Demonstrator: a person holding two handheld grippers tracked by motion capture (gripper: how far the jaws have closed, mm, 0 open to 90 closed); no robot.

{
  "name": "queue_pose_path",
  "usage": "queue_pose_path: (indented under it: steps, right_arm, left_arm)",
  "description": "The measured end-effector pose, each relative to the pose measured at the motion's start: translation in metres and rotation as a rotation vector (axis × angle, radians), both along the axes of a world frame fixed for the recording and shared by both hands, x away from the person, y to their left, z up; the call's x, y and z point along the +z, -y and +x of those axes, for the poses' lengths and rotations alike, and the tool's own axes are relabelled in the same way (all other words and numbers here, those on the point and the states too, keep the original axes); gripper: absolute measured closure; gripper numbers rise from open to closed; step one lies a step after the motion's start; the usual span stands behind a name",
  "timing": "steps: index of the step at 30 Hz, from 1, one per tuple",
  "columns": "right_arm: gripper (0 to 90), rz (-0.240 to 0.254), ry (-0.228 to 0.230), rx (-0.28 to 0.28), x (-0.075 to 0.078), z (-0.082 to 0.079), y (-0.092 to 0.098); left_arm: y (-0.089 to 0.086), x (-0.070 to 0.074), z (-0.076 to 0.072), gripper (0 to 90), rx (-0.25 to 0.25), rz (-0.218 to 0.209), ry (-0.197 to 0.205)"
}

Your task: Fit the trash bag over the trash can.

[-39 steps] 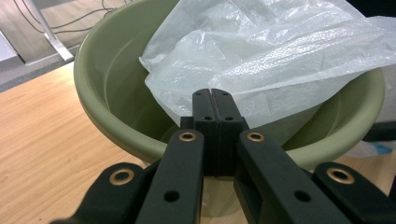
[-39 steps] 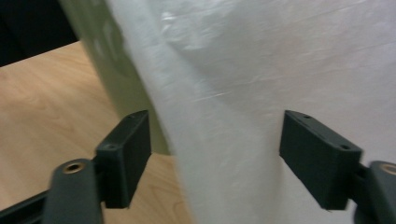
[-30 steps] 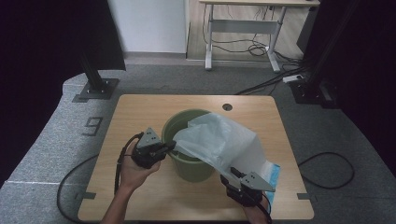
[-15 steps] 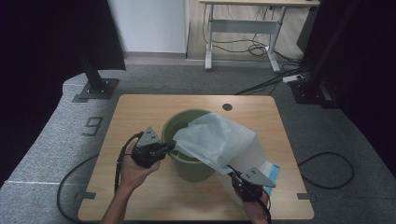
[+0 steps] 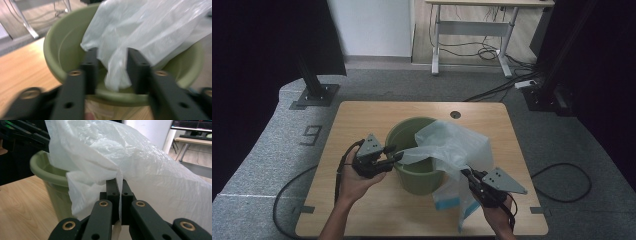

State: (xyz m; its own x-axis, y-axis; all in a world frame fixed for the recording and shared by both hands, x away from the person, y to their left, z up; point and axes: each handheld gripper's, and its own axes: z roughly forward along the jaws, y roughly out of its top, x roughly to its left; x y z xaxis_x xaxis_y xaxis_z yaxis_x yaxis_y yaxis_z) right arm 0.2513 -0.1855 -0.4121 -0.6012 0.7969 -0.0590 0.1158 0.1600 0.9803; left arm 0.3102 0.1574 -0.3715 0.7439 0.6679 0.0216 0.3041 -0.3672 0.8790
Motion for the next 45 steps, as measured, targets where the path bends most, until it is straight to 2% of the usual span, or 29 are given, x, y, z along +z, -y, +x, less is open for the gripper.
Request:
queue_pose_path:
  steps: [3, 6, 10, 12, 14, 15, 16, 17, 19, 23, 26, 28, 31, 33, 35, 37, 39, 45]
  right_arm:
    - [88.7, -0.006, 0.003, 0.008, 0.002, 0.0, -0.002]
    - [88.7, 0.002, 0.003, 0.007, 0.004, 0.001, -0.004]
    - [88.7, 0.014, -0.006, 0.006, 0.004, 0.003, -0.003]
    - [88.6, 0.021, -0.018, 0.013, 0.003, 0.005, -0.002]
    - [88.6, 0.023, -0.025, 0.015, 0.002, 0.005, -0.002]
    - [88.6, 0.023, -0.025, 0.015, 0.002, 0.005, -0.002]
    - [88.7, 0.026, -0.03, 0.017, 0.0, 0.006, -0.002]
    - [88.6, 0.027, -0.04, 0.02, -0.002, 0.006, -0.002]
    - [88.6, 0.035, -0.055, 0.025, -0.005, 0.006, -0.001]
    - [88.5, 0.052, -0.076, 0.037, -0.01, 0.006, 0.003]
    - [88.5, 0.059, -0.09, 0.045, -0.015, 0.003, 0.007]
    - [88.5, 0.061, -0.096, 0.049, -0.018, 0.002, 0.01]
    - [87.4, 0.06, -0.09, 0.051, -0.018, 0.001, 0.011]
    - [81.7, 0.048, -0.079, 0.043, -0.017, 0.0, 0.009]
    - [69.0, 0.038, -0.068, 0.024, -0.017, -0.002, 0.005]
    - [60.8, 0.031, -0.063, 0.011, -0.019, -0.004, 0.0]
    - [53.5, 0.017, -0.056, 0.028, -0.025, -0.006, -0.008]
    - [45.4, 0.019, -0.044, 0.051, -0.033, -0.012, -0.015]
  left_arm:
    - [0.003, 0.003, -0.004, 49.0, -0.013, -0.001, 0.013]
    - [0.008, 0.007, -0.006, 46.4, -0.056, 0.002, 0.017]
    - [0.014, 0.007, -0.006, 48.0, -0.079, 0.003, 0.008]
    - [0.017, 0.006, -0.003, 57.9, -0.077, 0.008, -0.006]
    - [0.02, 0.005, 0.0, 66.7, -0.071, 0.001, -0.038]
    - [0.021, 0.004, 0.002, 66.7, -0.082, -0.012, -0.059]
    - [0.022, 0.004, 0.004, 72.0, -0.108, -0.029, -0.088]
    - [0.024, 0.004, 0.005, 79.0, -0.122, -0.03, -0.101]
    - [0.029, 0.002, 0.006, 84.0, -0.115, 0.004, -0.106]
    - [0.029, 0.001, 0.008, 89.4, -0.087, 0.016, -0.105]
    - [0.025, -0.001, 0.01, 89.9, -0.047, 0.032, -0.118]
    - [0.026, -0.003, 0.012, 89.9, -0.014, 0.075, -0.126]
    - [0.028, -0.005, 0.013, 90.0, 0.004, 0.087, -0.124]
    - [0.027, -0.005, 0.013, 89.9, 0.003, 0.083, -0.125]
    - [0.027, -0.004, 0.013, 89.9, -0.001, 0.079, -0.125]
    - [0.028, -0.004, 0.012, 90.0, -0.008, 0.075, -0.124]
    - [0.029, -0.003, 0.011, 89.9, -0.014, 0.075, -0.123]
    - [0.028, -0.003, 0.009, 89.9, -0.027, 0.067, -0.129]
